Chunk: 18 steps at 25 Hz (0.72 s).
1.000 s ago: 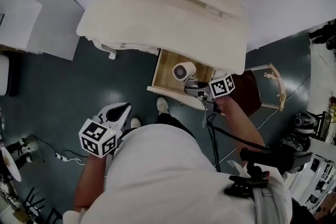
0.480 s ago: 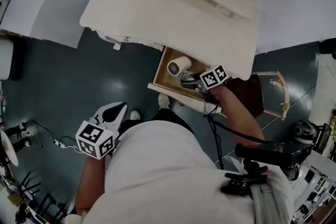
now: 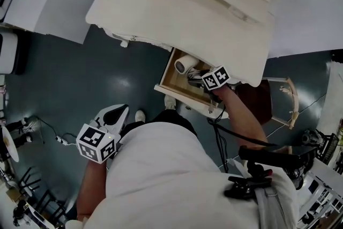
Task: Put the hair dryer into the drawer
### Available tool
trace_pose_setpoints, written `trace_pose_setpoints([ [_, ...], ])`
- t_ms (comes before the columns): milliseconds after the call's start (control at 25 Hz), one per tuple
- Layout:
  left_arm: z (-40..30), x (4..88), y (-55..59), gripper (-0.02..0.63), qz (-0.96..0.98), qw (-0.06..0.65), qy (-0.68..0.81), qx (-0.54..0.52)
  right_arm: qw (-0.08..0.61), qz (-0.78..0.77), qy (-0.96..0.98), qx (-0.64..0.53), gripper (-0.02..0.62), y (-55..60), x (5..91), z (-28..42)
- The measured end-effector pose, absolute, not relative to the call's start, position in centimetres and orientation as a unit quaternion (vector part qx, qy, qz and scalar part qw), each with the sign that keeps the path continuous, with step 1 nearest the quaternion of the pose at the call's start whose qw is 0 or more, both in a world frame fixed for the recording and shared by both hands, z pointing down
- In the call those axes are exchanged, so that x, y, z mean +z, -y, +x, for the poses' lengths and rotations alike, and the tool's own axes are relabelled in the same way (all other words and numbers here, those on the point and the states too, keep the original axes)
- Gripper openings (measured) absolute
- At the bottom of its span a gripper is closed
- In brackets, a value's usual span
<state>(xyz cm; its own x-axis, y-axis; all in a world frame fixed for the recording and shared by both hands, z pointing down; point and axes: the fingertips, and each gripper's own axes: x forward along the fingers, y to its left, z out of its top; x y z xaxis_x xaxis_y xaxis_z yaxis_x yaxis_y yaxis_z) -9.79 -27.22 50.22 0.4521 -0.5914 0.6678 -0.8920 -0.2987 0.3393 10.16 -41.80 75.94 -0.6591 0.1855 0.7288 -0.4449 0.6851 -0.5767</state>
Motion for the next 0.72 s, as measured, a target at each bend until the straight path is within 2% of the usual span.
trace_pose_setpoints([
  [440, -9.9, 50.6, 28.3, 0.003, 0.772, 0.354, 0.473, 0.236, 0.465, 0.132, 0.833, 0.268, 0.239, 44.4, 79.6, 10.6],
  [720, -10.0, 51.1, 28.7, 0.003, 0.768, 0.359, 0.469, 0.248, 0.46, 0.189, 0.836, 0.231, 0.239, 46.2, 80.9, 10.6],
])
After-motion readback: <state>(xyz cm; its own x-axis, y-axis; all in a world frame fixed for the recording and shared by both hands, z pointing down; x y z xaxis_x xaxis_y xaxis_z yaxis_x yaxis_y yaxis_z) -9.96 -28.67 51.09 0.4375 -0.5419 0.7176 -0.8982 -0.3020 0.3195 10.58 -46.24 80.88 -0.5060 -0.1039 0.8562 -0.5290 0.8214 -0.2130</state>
